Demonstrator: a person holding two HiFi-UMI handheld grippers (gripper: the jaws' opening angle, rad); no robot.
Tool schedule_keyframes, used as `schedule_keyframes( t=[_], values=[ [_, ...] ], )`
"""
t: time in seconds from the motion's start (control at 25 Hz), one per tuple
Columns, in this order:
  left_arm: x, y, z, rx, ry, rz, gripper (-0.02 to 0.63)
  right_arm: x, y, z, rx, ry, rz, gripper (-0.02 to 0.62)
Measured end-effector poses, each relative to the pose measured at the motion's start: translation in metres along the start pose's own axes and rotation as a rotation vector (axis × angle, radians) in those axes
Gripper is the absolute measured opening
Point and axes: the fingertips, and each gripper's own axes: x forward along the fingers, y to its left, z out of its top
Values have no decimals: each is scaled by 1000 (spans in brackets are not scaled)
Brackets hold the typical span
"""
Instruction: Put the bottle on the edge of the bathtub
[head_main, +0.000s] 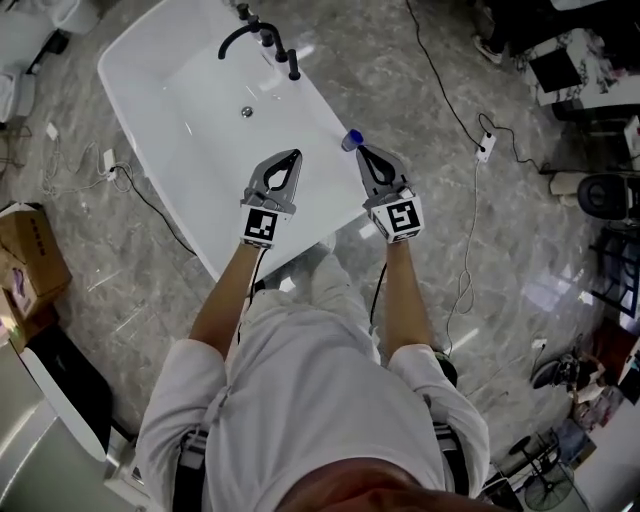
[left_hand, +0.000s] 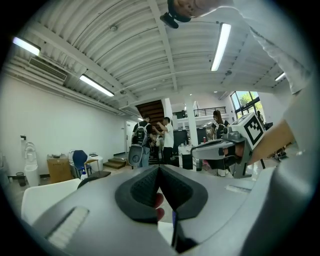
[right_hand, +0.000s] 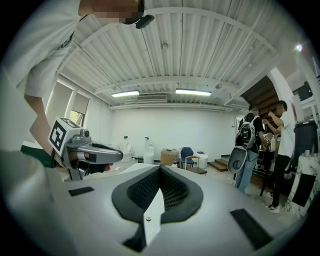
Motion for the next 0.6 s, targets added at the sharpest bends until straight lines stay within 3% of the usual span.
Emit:
schedule_keyframes(
  t=[0.6],
  values=[
    [-25,-22,48,-48,-4,84,-2,-46,20,64,-4,-9,48,0]
  ],
)
